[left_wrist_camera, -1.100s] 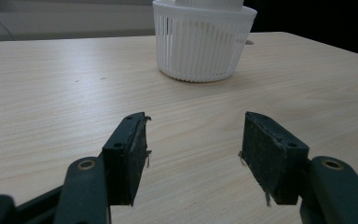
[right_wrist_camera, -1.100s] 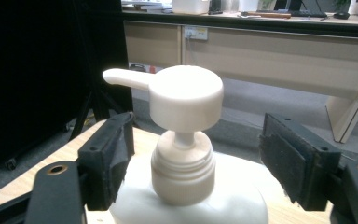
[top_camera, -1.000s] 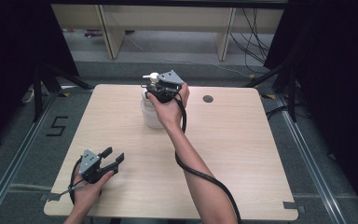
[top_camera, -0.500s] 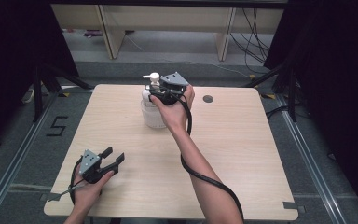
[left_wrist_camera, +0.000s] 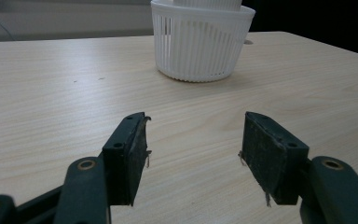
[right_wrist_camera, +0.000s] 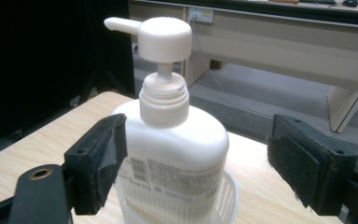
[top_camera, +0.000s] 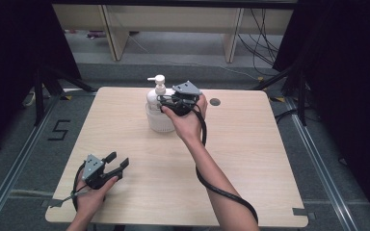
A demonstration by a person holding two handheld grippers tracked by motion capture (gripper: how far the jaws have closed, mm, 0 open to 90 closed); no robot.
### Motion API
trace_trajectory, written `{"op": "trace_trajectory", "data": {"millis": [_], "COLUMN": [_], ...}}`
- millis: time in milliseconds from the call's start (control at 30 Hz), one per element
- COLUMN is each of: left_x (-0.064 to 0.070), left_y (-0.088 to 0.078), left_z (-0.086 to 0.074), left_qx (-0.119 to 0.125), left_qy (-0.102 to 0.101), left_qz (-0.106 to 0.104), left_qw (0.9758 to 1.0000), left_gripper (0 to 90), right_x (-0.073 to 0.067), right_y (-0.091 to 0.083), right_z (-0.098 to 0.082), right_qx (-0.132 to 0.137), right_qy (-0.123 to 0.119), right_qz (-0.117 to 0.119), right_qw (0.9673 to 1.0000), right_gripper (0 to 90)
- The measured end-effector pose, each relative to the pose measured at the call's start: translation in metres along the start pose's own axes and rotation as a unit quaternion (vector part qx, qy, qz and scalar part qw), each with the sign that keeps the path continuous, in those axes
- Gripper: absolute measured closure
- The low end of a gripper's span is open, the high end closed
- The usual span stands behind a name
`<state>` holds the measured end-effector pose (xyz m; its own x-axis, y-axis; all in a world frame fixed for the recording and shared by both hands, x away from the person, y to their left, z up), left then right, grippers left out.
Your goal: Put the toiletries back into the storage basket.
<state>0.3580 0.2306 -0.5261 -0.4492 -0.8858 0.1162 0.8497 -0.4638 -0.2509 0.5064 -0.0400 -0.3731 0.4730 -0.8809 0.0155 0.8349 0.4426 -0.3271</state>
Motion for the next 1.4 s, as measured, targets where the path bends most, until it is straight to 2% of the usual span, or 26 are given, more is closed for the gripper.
{"op": "trace_trajectory", "data": {"millis": [67,100,133,233,333,433,533,633,700,767,800,867,933,967,1000,1033,1067,1167,1233,1267,1333,1400], "left_x": [0.000,0.000,0.000,0.001,0.001,0.001,0.001,0.001,0.001,0.001,0.001,0.001,0.002,0.002,0.002,0.002,0.002,0.002,0.002,0.002,0.002,0.002], "left_y": [0.000,0.000,0.000,-0.001,-0.001,-0.001,-0.001,-0.001,-0.001,-0.001,-0.001,-0.001,-0.001,-0.001,-0.001,-0.001,-0.001,-0.001,-0.001,-0.001,-0.001,-0.001], "left_z": [0.000,0.000,0.000,0.000,0.000,0.000,0.000,0.000,0.000,0.000,0.000,0.000,0.000,0.000,0.000,0.000,0.000,0.000,0.000,0.000,0.000,0.000], "left_qx": [0.000,0.000,0.000,-0.008,-0.007,-0.007,-0.007,-0.007,-0.007,-0.007,-0.006,-0.007,-0.007,-0.007,-0.007,-0.007,-0.006,-0.007,-0.007,-0.006,-0.006,-0.009], "left_qy": [0.000,0.000,0.000,0.000,0.000,-0.001,-0.001,-0.001,-0.001,-0.002,-0.002,-0.002,-0.002,-0.002,-0.002,-0.002,-0.002,-0.003,-0.002,-0.002,-0.002,-0.001], "left_qz": [0.000,0.000,0.000,0.006,0.004,0.004,0.005,0.005,0.005,0.005,0.005,0.005,0.006,0.006,0.006,0.006,0.006,0.007,0.007,0.008,0.008,0.009], "left_qw": [1.0000,1.0000,1.0000,1.0000,1.0000,1.0000,1.0000,1.0000,1.0000,1.0000,1.0000,1.0000,1.0000,1.0000,1.0000,1.0000,1.0000,0.9999,0.9999,0.9999,0.9999,0.9999], "left_gripper": [40.0,40.0,40.0,40.0,40.0,40.0,39.9,40.0,40.0,40.0,40.0,39.9,40.0,40.0,40.0,40.0,40.0,40.0,40.0,40.0,40.0,40.0], "right_x": [0.001,0.002,0.004,0.005,0.008,0.011,0.014,0.017,0.017,0.021,0.021,0.024,0.027,0.029,0.029,0.031,0.032,0.038,0.040,0.043,0.046,0.051], "right_y": [-0.004,-0.006,-0.007,-0.013,-0.018,-0.023,-0.028,-0.035,-0.039,-0.042,-0.044,-0.047,-0.050,-0.051,-0.054,-0.055,-0.058,-0.064,-0.068,-0.071,-0.075,-0.080], "right_z": [-0.002,-0.003,-0.004,-0.009,-0.013,-0.018,-0.023,-0.029,-0.032,-0.036,-0.039,-0.045,-0.052,-0.055,-0.059,-0.061,-0.064,-0.070,-0.074,-0.076,-0.081,-0.087], "right_qx": [-0.004,-0.004,-0.002,-0.007,-0.005,-0.003,-0.009,-0.013,-0.024,-0.020,-0.025,-0.030,-0.035,-0.036,-0.043,-0.044,-0.046,-0.047,-0.047,-0.049,-0.052,-0.054], "right_qy": [0.006,0.006,-0.005,0.003,-0.005,-0.001,0.004,-0.001,0.009,-0.008,0.003,0.005,0.007,-0.002,0.013,0.002,0.007,-0.007,0.001,-0.007,0.003,-0.004], "right_qz": [0.001,0.001,0.004,0.008,0.010,0.018,0.019,0.018,0.023,0.026,0.026,0.032,0.031,0.029,0.034,0.032,0.031,0.026,0.026,0.027,0.028,0.025], "right_qw": [1.0000,1.0000,1.0000,0.9999,0.9999,0.9998,0.9998,0.9998,0.9994,0.9994,0.9993,0.9990,0.9989,0.9989,0.9984,0.9985,0.9984,0.9985,0.9986,0.9984,0.9982,0.9982], "right_gripper": [21.0,21.1,21.2,21.9,22.7,23.1,23.6,24.5,25.2,25.7,26.1,27.8,28.9,29.3,29.4,29.5,29.5,29.6,29.6,29.6,29.6,29.5]}}
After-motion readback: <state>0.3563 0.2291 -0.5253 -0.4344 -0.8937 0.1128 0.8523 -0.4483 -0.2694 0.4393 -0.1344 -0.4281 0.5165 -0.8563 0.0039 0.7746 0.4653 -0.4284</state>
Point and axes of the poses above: each handheld gripper's, and its own axes: y roughly forward along the jaws, z roughly out of its top, x roughly to its right, the point moved 1 cm from there along y, roughly forward along the jaws
